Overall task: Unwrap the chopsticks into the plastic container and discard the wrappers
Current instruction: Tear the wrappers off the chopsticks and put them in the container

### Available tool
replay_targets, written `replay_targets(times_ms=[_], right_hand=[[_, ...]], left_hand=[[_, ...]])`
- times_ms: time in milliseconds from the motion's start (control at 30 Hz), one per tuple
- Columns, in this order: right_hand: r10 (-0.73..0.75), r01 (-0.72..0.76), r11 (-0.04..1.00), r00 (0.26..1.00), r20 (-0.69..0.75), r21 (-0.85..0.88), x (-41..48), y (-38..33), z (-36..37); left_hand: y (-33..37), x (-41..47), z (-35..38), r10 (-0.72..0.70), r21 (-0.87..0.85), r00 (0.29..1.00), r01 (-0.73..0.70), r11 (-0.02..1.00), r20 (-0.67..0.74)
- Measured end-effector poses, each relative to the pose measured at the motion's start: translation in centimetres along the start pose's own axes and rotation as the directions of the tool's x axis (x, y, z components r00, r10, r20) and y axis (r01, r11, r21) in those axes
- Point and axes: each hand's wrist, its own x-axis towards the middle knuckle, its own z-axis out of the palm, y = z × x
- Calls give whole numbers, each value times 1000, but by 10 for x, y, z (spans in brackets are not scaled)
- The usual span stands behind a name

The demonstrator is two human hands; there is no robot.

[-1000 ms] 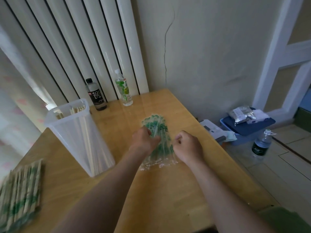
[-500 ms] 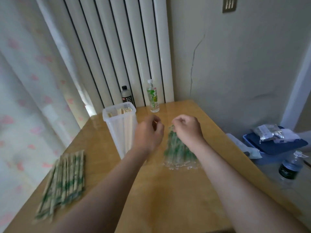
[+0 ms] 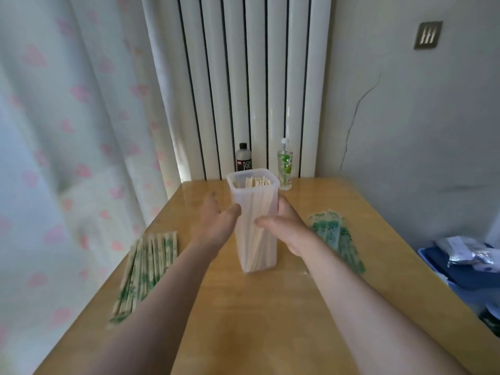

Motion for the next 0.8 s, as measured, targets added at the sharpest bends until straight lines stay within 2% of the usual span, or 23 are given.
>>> replay_targets(times_ms=[67, 133, 233, 333, 400, 500, 567, 700, 800], right_hand=[[-17, 18, 1000, 999, 28, -21, 1, 2, 3], [-53, 54, 998, 998, 44, -18, -1, 4, 5], [-82, 82, 997, 997, -15, -7, -5, 6, 5], [-163, 171, 983, 980, -116, 62, -7, 4, 1], [-189, 208, 971, 970, -154, 115, -7, 1, 2], [-89, 127, 932, 988, -125, 340, -7, 6, 6], [-69, 111, 918, 990, -123, 381, -9, 9, 12], [-158, 180, 976, 972, -173, 124, -10, 2, 17], [-191, 196, 980, 970, -150, 23, -10, -2, 12]], left_hand=[[-11, -1, 5, -73, -39, 969, 85, 996, 235], [-13, -3, 12, -17, -53, 945, 37, 998, 328], [-8, -4, 17, 89, -88, 937, -63, 994, 337], [4, -8, 13, 377, -181, 884, -337, 924, 275], [11, 0, 11, 444, -86, 855, -438, 895, 269], [15, 15, 11, 342, 206, 889, -412, 888, 304], [14, 13, 8, 313, 281, 896, -404, 871, 316], [7, 0, 1, 316, -19, 910, -323, 946, 267], [-2, -8, 7, 347, -123, 912, -327, 937, 217]])
